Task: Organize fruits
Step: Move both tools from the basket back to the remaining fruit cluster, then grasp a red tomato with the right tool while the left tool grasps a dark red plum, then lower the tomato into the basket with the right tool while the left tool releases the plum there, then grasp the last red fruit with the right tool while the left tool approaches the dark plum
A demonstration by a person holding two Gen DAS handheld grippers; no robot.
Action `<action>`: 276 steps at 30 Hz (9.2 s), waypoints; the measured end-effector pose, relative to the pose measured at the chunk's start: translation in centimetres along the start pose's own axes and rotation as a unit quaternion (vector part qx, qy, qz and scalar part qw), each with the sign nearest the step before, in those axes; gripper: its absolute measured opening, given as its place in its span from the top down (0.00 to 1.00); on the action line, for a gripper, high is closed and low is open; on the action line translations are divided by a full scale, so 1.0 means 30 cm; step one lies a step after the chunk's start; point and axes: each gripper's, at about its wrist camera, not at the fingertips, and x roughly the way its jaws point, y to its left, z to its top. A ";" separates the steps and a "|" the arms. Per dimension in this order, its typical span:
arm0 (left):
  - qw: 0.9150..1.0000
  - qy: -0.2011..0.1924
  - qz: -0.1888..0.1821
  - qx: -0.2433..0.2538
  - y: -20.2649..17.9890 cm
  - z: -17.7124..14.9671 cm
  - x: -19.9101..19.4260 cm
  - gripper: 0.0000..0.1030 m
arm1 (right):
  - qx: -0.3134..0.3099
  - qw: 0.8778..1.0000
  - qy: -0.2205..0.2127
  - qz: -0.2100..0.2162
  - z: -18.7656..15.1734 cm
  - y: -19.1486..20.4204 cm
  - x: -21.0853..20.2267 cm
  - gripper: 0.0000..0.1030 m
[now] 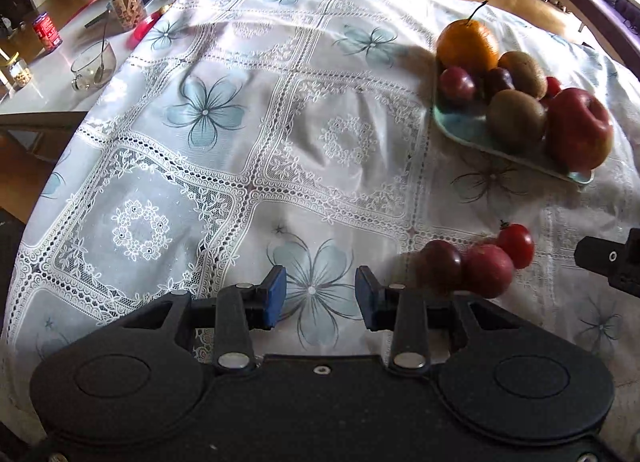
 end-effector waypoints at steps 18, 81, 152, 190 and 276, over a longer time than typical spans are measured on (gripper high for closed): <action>1.000 -0.010 -0.004 -0.006 0.034 -0.001 0.054 0.55 | 0.022 0.998 0.052 -0.006 0.055 0.060 0.209 0.55; 0.995 0.010 -0.097 0.004 -0.116 0.036 0.114 0.33 | 0.133 0.990 -0.022 -0.034 -0.121 -0.202 0.056 0.66; 0.993 -0.109 -0.045 0.020 -0.055 -0.045 -0.262 0.58 | 0.079 0.993 -0.074 0.048 -0.193 -0.128 -0.235 0.66; 0.988 -0.047 -0.095 0.109 0.054 -0.563 -0.446 0.56 | -0.074 0.995 0.048 0.041 -0.690 -0.117 -0.465 0.64; 0.999 0.020 -0.034 -0.023 0.101 -0.004 -0.054 0.57 | -0.010 0.998 0.045 -0.044 -0.051 0.122 0.162 0.62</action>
